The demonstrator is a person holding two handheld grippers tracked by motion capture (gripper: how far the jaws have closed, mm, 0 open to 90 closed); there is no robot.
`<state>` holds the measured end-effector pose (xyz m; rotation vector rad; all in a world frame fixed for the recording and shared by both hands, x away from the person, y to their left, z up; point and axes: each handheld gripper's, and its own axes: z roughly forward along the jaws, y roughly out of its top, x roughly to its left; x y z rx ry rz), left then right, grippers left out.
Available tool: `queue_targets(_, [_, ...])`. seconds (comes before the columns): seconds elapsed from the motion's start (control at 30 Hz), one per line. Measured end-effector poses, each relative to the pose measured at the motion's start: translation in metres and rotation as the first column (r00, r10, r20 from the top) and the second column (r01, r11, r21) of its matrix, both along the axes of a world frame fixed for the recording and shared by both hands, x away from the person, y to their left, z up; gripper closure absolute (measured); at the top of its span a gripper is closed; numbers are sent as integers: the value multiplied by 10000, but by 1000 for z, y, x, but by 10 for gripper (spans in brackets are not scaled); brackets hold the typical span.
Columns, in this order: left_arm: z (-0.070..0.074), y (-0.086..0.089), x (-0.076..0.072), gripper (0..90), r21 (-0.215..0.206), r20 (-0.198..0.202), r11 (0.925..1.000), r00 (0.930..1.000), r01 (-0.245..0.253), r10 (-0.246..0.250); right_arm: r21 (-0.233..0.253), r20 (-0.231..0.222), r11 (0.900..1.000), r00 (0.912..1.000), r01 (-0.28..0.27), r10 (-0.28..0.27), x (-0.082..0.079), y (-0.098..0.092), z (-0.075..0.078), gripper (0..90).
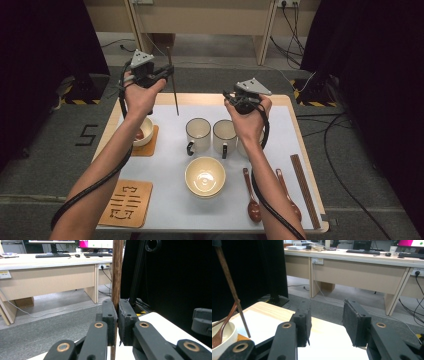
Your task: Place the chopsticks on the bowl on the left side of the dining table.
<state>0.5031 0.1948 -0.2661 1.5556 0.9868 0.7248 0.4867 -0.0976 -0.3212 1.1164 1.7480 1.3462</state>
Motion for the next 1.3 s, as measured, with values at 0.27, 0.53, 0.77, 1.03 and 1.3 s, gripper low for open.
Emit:
queue_targets(0.27, [1, 8, -10, 839, 129, 41, 9997, 9998, -187, 187, -64, 94, 10000, 10000, 5, -4, -8, -8, -3, 583])
queue_targets(0.53, [-2, 18, -19, 839, 147, -32, 9993, 9994, -332, 333, -115, 57, 9999, 10000, 26, -26, -13, -13, -6, 576])
queue_targets(0.77, [-4, 26, -29, 839, 157, -5, 9992, 9993, -373, 373, -162, 81, 9998, 9999, 71, -70, -21, -21, -8, 572])
queue_targets(1.03, [-3, 28, -39, 839, 162, 36, 9993, 9994, -334, 334, -93, 127, 9997, 9997, 212, -211, -29, -33, -9, 571])
queue_targets(1.3, [-3, 34, -47, 839, 188, 5, 9993, 9995, -314, 314, -156, 178, 9994, 9994, 299, -296, -37, -43, -12, 567])
